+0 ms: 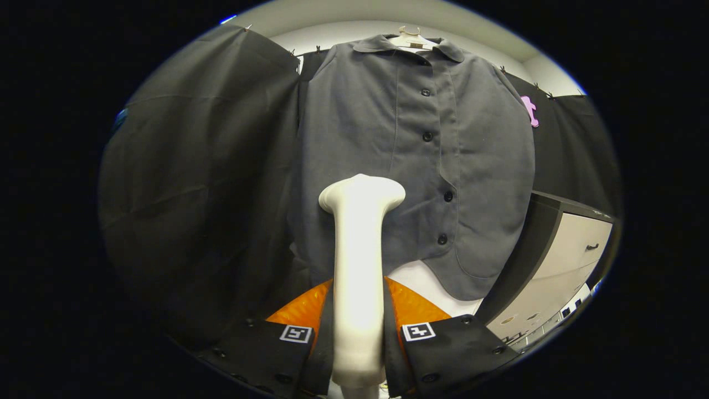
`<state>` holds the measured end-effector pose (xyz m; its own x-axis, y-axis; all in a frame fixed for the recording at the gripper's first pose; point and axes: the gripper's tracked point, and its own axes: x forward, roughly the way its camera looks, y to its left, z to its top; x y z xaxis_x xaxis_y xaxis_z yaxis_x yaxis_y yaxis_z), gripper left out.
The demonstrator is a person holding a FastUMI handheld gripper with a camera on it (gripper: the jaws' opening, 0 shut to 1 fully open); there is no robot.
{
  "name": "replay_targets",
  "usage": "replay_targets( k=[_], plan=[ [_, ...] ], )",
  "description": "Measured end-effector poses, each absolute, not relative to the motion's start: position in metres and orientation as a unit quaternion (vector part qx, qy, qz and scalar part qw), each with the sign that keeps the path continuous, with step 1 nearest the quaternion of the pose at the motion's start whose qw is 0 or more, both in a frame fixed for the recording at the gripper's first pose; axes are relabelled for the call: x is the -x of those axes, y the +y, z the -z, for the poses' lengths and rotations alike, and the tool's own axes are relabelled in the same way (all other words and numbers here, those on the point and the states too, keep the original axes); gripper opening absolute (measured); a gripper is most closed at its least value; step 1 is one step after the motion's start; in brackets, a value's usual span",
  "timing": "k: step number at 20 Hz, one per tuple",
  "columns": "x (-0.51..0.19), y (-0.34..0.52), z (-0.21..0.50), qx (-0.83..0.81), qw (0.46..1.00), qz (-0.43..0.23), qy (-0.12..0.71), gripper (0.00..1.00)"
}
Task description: Iron the clothes twice with a garment steamer, once on the left side and once on the right side.
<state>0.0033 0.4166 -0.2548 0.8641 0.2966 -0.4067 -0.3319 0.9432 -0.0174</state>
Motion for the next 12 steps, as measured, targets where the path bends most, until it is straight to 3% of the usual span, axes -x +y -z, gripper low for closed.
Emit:
replay_targets(
  k=[12],
  plan=[
    [0.006, 0.380, 0.124, -0.002, 0.978, -0.166, 0.124, 0.45]
  ],
)
